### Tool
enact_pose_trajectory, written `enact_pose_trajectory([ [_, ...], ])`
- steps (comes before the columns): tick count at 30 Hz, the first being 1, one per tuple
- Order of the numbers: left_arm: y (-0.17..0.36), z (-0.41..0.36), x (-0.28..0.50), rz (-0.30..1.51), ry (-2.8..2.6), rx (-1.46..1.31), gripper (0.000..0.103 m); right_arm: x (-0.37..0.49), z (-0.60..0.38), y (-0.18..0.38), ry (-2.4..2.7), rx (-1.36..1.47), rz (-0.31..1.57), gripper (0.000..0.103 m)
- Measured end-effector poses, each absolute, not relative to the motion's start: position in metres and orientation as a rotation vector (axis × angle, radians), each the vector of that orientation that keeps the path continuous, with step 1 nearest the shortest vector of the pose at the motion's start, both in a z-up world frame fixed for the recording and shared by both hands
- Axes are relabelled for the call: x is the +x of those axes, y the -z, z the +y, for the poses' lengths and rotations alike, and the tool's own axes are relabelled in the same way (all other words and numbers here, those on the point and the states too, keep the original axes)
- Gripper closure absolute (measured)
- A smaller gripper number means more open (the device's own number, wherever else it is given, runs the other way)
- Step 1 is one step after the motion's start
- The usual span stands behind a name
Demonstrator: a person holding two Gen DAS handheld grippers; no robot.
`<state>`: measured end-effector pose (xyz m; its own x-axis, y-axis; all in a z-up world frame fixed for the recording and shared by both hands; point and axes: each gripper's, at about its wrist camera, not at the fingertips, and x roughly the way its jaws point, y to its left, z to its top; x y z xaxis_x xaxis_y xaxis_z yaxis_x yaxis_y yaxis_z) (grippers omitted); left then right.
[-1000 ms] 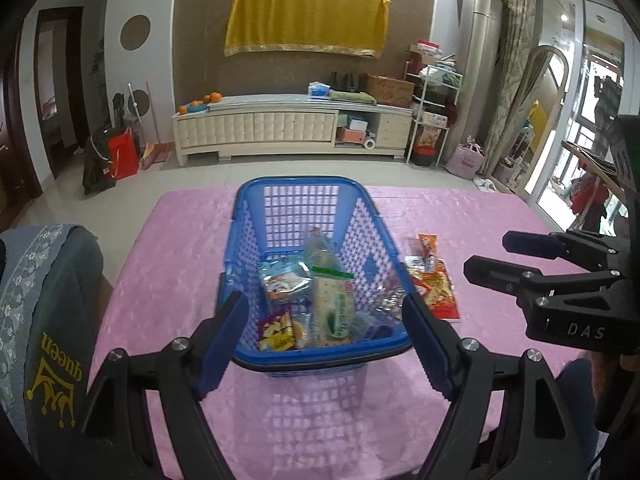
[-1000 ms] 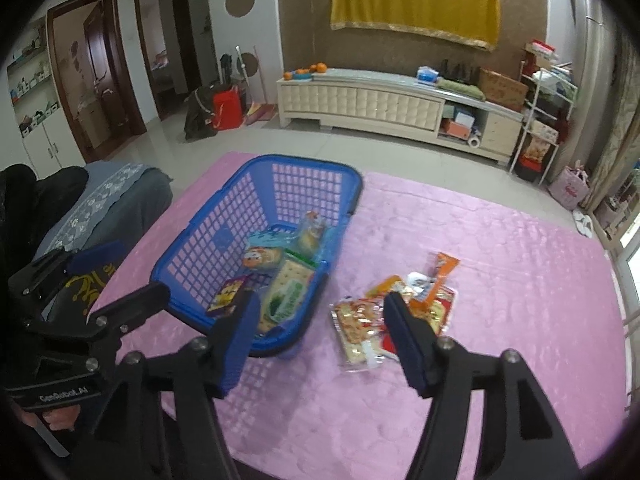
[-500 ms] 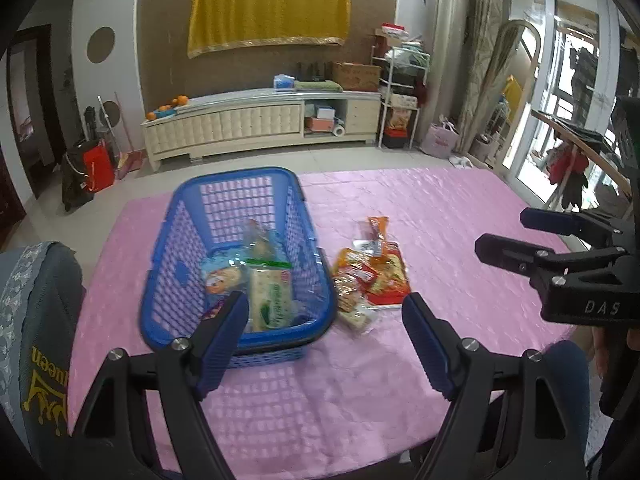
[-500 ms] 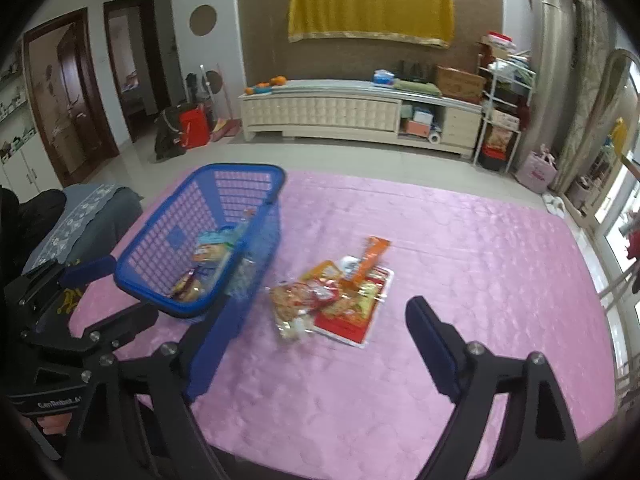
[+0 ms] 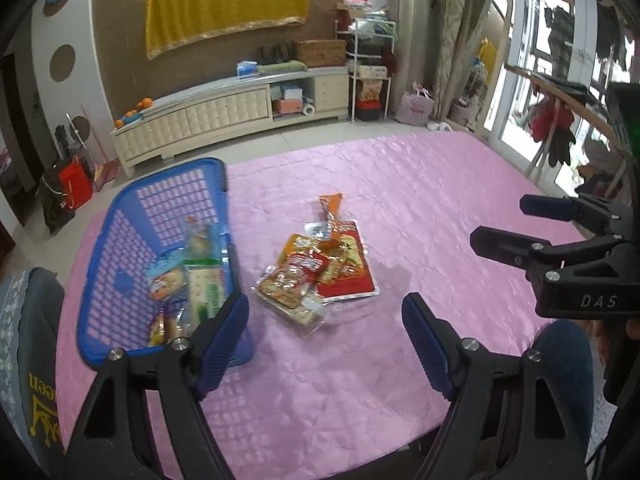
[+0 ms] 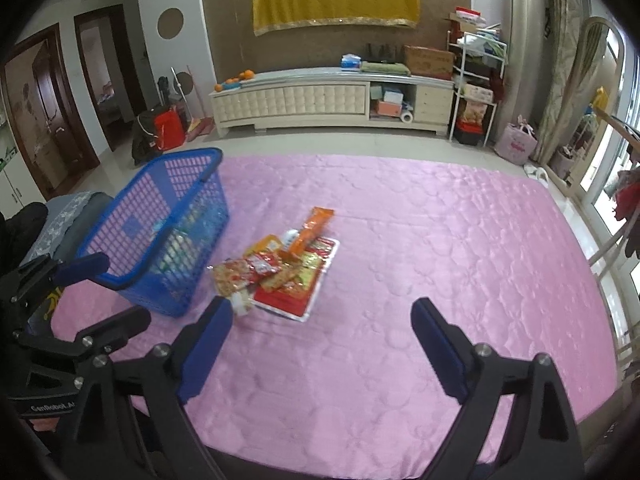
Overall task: Organize snacks
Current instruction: 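Move both tools back from the basket to the remaining snack pile, then grasp the orange stick snack with the left gripper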
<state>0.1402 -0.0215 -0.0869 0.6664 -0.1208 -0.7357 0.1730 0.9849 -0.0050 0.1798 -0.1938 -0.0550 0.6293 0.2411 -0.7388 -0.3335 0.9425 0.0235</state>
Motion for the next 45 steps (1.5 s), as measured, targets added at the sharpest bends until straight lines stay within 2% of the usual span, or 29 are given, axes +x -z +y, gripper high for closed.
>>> enact_pose_trajectory([
  [25,0.117,-0.065,0.246,0.936,0.160,0.117,0.026,0.265,-0.248,0.103,-0.304,-0.061,0.903,0.010],
  [33,0.148,-0.062,0.297,1.043,0.137,0.044,0.026,0.306,-0.242,0.115,-0.287,-0.086,0.885,0.010],
  [38,0.161,-0.056,0.321,1.074,0.112,0.003,0.026,0.323,-0.241,0.134,-0.283,-0.113,0.893,0.002],
  [45,0.175,-0.059,0.344,1.084,0.067,0.018,0.026,0.337,-0.244,0.147,-0.268,-0.116,0.938,0.000],
])
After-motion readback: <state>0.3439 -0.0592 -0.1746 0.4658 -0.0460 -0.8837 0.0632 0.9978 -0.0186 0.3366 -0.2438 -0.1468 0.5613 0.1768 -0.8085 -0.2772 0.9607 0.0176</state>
